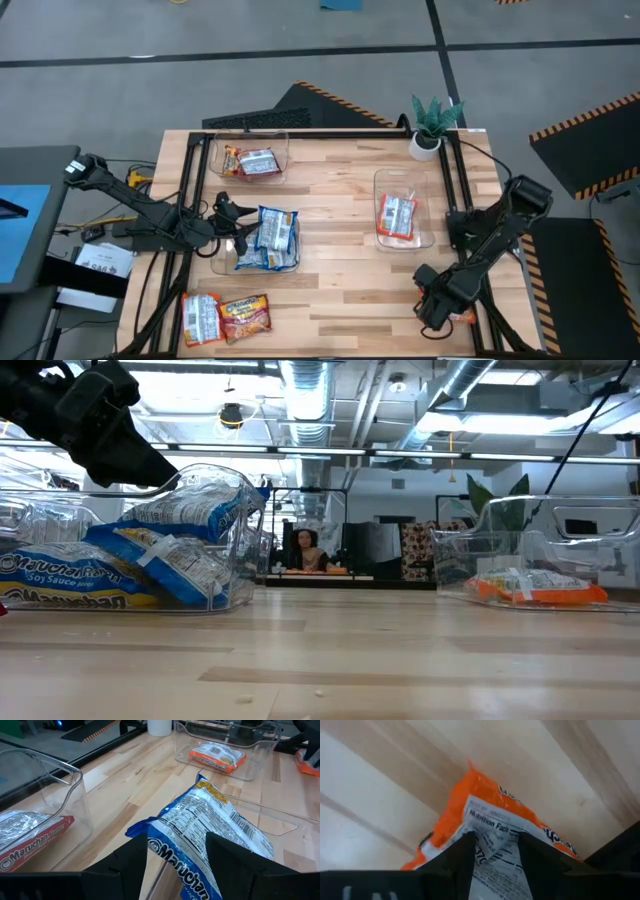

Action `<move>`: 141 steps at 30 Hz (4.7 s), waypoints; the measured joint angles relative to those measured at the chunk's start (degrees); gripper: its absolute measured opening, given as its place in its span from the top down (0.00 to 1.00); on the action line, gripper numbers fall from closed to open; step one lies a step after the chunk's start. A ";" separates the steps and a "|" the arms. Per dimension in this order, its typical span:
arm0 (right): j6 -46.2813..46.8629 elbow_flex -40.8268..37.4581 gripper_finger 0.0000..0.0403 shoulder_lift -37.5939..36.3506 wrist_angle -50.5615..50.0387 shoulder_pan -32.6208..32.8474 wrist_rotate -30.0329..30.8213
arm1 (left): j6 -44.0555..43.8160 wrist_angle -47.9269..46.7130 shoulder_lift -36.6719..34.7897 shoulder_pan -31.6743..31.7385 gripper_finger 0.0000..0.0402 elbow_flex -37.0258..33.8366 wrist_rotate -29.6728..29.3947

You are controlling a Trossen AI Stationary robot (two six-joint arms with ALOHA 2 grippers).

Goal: Sort Maruchan noodles
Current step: Put the right orange noodle pack into the bottom right transparent bin, then put the orange noodle pack into the bottom right transparent bin

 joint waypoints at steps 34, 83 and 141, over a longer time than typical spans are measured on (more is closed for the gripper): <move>-62.91 -0.13 0.98 -29.04 33.26 -23.04 36.27 | 0.62 -0.09 -0.01 0.01 0.53 0.00 0.01; -63.67 -0.20 0.82 -26.72 19.73 -38.99 46.13 | 0.39 0.00 0.00 0.01 0.53 0.02 0.22; -87.92 -19.26 0.82 -20.35 72.94 -44.48 33.99 | -56.40 -58.15 39.24 -34.37 0.35 42.21 46.15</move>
